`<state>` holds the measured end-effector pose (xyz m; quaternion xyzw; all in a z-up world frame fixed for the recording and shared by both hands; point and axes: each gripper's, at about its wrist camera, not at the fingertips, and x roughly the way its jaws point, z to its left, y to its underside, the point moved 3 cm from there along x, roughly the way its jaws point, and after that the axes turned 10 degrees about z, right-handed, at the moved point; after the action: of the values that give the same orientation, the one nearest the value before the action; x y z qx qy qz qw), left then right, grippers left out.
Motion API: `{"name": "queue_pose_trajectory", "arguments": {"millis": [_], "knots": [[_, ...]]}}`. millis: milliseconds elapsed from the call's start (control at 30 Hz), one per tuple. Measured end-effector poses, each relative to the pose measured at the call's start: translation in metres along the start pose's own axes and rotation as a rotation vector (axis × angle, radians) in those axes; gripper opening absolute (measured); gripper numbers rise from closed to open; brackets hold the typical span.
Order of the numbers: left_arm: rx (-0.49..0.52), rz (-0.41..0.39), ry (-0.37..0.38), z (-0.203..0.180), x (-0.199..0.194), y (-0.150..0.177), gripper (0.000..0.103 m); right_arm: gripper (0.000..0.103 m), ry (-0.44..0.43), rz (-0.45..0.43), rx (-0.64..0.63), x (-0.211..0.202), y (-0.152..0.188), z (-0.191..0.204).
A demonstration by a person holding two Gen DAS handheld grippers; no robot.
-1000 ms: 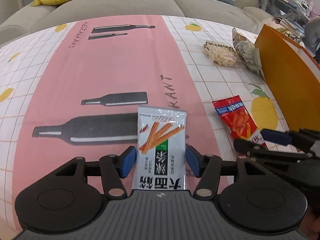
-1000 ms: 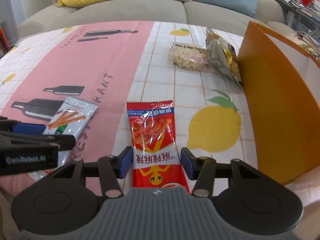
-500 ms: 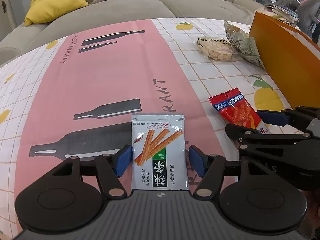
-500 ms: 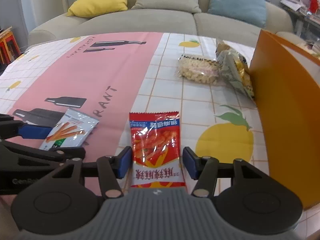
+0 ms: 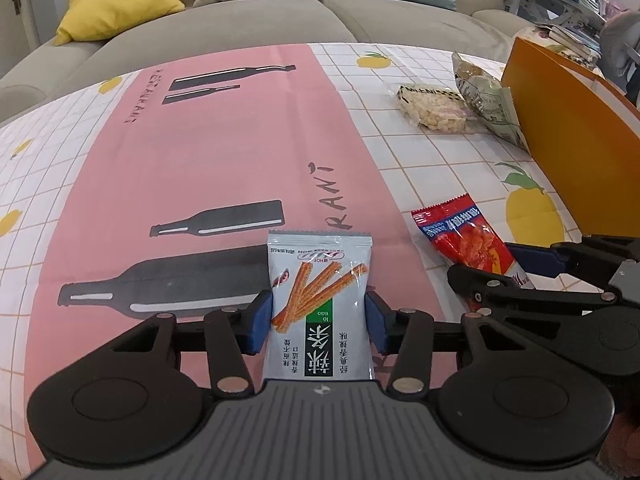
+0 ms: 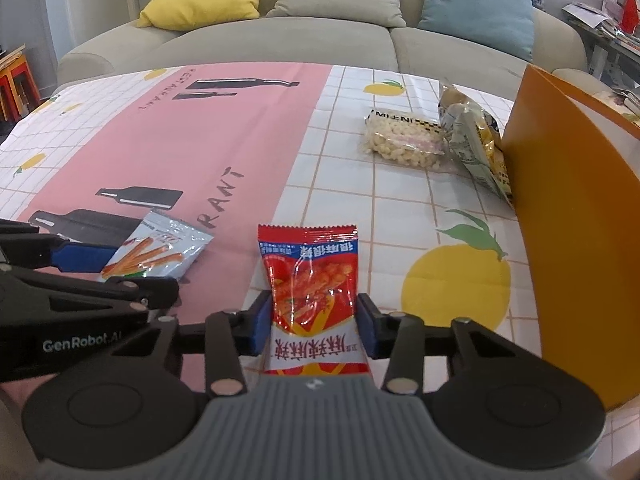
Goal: Organize snacks
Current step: 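Lift both packs and carry them toward the orange box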
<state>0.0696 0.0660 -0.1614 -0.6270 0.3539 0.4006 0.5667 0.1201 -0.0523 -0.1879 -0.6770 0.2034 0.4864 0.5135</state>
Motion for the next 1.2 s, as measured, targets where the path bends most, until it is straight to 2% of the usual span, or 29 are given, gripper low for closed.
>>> {"name": "queue_pose_trajectory", "arguments": {"millis": [100, 233, 333, 400, 667, 800, 1000, 1200], "knots": [[-0.042, 0.007, 0.026, 0.005, -0.004, 0.000, 0.055, 0.037, -0.013, 0.014, 0.012, -0.002, -0.001, -0.001], [-0.149, 0.028, 0.116, 0.016, -0.008, 0.001, 0.054, 0.031, -0.056, 0.051, 0.058, -0.007, 0.000, -0.006], [-0.147, 0.019, 0.094, 0.014, -0.015, 0.002, 0.054, 0.029, -0.111, 0.083, 0.127, -0.009, 0.000, -0.013], [-0.149, 0.007, 0.105, 0.012, -0.023, 0.002, 0.054, 0.028, -0.098, 0.082, 0.131, -0.013, 0.000, -0.015], [-0.144, -0.056, 0.131, -0.002, -0.067, -0.012, 0.054, 0.028, -0.109, -0.005, 0.120, -0.060, -0.003, -0.020], [-0.138, -0.085, 0.153, -0.014, -0.091, -0.026, 0.054, 0.027, -0.139, -0.029, 0.167, -0.087, -0.001, -0.032], [-0.121, -0.103, 0.232, -0.038, -0.116, -0.047, 0.054, 0.027, -0.112, -0.105, 0.180, -0.132, -0.003, -0.054], [-0.038, -0.125, 0.299, -0.078, -0.134, -0.074, 0.054, 0.027, -0.077, -0.160, 0.194, -0.168, -0.005, -0.086]]}}
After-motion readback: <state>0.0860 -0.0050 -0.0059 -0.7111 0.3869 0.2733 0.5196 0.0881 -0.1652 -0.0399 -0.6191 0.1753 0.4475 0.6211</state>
